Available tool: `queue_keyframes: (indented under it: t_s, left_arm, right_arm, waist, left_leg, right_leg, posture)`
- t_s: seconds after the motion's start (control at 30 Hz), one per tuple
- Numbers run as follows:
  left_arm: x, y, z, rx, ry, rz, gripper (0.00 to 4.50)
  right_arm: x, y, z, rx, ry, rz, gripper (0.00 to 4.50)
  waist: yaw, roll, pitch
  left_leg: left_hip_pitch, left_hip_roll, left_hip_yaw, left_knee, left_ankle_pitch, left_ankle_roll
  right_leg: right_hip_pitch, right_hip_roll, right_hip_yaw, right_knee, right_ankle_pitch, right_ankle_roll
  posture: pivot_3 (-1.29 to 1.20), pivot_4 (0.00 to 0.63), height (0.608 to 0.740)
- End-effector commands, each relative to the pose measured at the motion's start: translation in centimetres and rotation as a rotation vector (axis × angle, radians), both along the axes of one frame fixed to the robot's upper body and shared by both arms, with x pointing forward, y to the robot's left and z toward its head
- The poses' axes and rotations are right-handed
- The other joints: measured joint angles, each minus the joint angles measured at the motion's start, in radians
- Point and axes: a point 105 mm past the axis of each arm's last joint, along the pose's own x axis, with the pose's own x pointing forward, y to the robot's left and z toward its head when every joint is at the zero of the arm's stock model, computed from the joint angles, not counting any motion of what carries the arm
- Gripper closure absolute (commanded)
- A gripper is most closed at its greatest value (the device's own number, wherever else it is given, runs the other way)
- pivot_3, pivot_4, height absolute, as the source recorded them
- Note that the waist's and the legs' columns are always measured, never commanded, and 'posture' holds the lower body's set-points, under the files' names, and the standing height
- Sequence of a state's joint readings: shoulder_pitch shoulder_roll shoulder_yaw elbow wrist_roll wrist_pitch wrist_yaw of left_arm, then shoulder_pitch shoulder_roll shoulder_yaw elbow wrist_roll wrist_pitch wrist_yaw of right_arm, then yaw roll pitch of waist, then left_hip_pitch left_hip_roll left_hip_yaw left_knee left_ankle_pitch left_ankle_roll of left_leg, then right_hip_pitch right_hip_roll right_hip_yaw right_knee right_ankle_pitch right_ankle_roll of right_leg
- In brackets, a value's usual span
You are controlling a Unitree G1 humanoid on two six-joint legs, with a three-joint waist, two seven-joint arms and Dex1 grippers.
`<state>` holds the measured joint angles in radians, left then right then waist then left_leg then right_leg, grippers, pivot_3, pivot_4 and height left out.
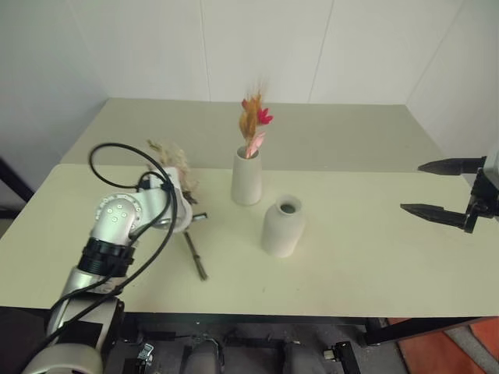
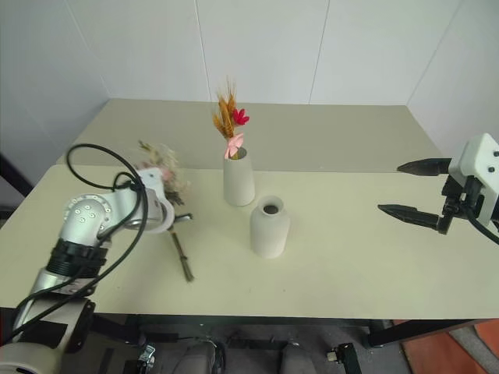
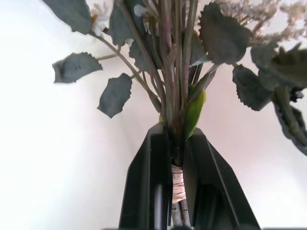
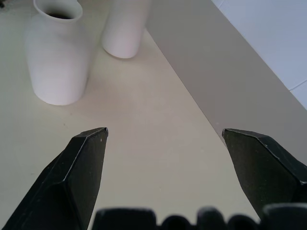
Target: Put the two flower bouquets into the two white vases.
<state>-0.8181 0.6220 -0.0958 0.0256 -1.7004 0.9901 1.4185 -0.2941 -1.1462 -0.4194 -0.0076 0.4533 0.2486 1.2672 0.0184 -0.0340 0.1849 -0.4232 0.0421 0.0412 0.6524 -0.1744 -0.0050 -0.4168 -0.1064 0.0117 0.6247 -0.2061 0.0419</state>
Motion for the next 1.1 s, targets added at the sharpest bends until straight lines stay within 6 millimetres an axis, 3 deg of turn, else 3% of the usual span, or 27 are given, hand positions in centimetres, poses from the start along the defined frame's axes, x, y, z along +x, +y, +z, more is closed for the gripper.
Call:
queue_keyframes:
  t_s: [0.03,0.13,0.23,0.27,0.43,0.53,0.67,0.77,0.9,1.0,1.1]
  left_arm:
    - [0.9,-1.9,7.7,0.092,-0.412,-0.170,4.40]
    - [-0.2,-3.9,12.6,0.048,-0.751,-0.376,4.40]
    - [-0.9,-4.9,12.9,0.072,-0.793,-0.568,4.40]
    - [-1.3,-5.1,13.4,0.004,-0.849,-0.621,4.40]
    - [-3.1,-5.2,17.0,-0.014,-1.122,-0.807,4.40]
    - [-5.3,-6.3,19.8,-0.078,-1.316,-0.992,4.40]
    - [-6.9,-8.3,21.7,-0.210,-1.467,-1.183,4.40]
    - [-6.9,-10.1,21.6,-0.369,-1.475,-1.291,4.40]
    - [-5.4,-12.5,20.0,-0.525,-1.394,-1.362,4.40]
    - [-4.4,-13.9,19.0,-0.556,-1.329,-1.373,4.40]
    - [-4.8,-14.8,18.8,-0.587,-1.300,-1.440,4.40]
  right_arm:
    - [-0.4,-0.3,1.7,-0.022,-0.066,-0.001,0.00]
    - [-0.9,-0.5,1.6,0.005,-0.028,0.007,0.00]
    - [-1.6,-0.6,1.6,0.037,-0.016,0.050,0.00]
    - [-1.9,-0.7,1.6,0.048,-0.022,0.073,0.00]
    - [-2.9,-1.1,1.9,0.092,-0.035,0.119,0.00]
    - [-3.2,-1.3,1.7,0.106,-0.025,0.128,0.00]
    - [-3.3,-1.4,1.1,0.112,-0.017,0.131,0.00]
    - [-3.3,-1.4,0.8,0.114,-0.019,0.123,0.00]
    - [-3.4,-1.5,0.3,0.119,-0.026,0.102,0.00]
    - [-3.6,-1.6,0.1,0.118,-0.025,0.081,0.00]
    - [-4.1,-1.7,0.1,0.117,-0.031,0.062,0.00]
  waist:
    - [0.008,0.000,0.000]
    - [0.017,0.000,0.000]
    - [0.018,0.000,0.000]
    - [0.018,0.000,0.000]
    - [0.008,0.000,0.000]
    - [0.007,0.000,0.000]
    - [0.006,0.000,0.000]
    - [0.004,0.000,0.000]
    - [-0.001,0.000,0.000]
    - [-0.006,0.000,0.000]
    - [-0.008,0.000,0.000]
  left_leg:
    - [-0.001,0.000,0.000,0.000,0.000,0.000]
    - [-0.005,-0.001,0.000,0.000,0.000,-0.001]
    - [-0.006,-0.001,0.000,-0.003,0.000,-0.001]
    - [-0.006,-0.001,0.000,-0.004,0.000,-0.001]
    - [-0.006,0.000,0.000,-0.005,0.000,0.000]
    - [-0.006,0.001,0.000,-0.003,0.000,0.000]
    - [-0.007,0.001,0.000,-0.002,0.000,0.000]
    - [-0.006,0.001,0.000,-0.001,0.000,0.001]
    - [-0.006,0.001,0.000,0.000,0.000,0.001]
    - [-0.006,0.001,0.000,0.000,0.000,0.002]
    - [-0.006,0.000,0.000,0.000,-0.001,0.002]
  right_leg:
    - [-0.001,0.000,0.000,-0.001,0.000,0.000]
    - [-0.003,0.000,0.000,-0.003,0.000,0.000]
    - [-0.003,0.000,0.000,-0.008,0.001,0.001]
    - [-0.003,0.000,0.000,-0.009,0.001,0.001]
    - [-0.004,0.001,0.000,-0.009,0.001,0.001]
    - [-0.002,0.002,0.000,-0.010,0.001,0.004]
    - [-0.001,0.002,0.000,-0.012,0.002,0.005]
    - [0.000,0.002,0.000,-0.011,0.002,0.006]
    - [0.001,0.002,0.000,-0.011,0.002,0.008]
    - [0.001,0.002,0.001,-0.011,0.003,0.008]
    - [0.000,0.002,0.001,-0.011,0.003,0.008]
  posture:
    - [0.00,0.150,0.740]
    - [0.00,0.150,0.740]
    - [0.00,0.150,0.740]
    - [0.00,0.150,0.740]
    - [0.00,0.150,0.740]
    - [0.00,0.150,0.740]
    - [0.00,0.150,0.740]
    - [0.00,0.150,0.740]
    - [0.00,0.150,0.740]
    - [0.00,0.150,0.740]
    - [0.00,0.150,0.740]
